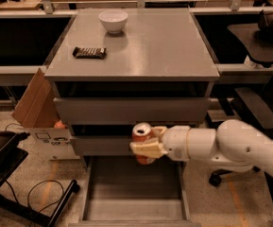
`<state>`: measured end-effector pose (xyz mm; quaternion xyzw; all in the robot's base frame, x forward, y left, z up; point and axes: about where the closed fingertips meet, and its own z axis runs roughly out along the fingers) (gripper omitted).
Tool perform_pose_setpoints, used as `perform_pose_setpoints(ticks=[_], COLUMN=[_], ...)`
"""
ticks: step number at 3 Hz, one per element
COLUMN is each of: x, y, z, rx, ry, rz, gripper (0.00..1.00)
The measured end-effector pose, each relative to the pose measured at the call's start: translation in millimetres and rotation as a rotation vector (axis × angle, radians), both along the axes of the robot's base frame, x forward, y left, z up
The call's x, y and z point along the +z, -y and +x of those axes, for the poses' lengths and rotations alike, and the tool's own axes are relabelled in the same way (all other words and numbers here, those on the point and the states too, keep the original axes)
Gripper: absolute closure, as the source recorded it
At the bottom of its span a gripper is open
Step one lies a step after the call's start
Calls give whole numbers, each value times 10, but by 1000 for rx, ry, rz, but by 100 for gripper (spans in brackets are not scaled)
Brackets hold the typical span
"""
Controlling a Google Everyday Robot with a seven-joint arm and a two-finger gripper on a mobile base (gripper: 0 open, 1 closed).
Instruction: Pick coke can from bottom drawer and place on counter
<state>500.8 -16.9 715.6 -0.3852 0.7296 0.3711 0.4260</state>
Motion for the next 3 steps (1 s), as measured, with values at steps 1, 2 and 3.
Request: perform_pose_setpoints(ticks=[1, 2, 3], x=[381, 336, 442], y=[-8, -23, -70], z=[-35, -35, 103], rx=[1, 3, -9], ry=[53, 50, 60], rz=[-50, -47, -10], gripper=[100, 100, 100])
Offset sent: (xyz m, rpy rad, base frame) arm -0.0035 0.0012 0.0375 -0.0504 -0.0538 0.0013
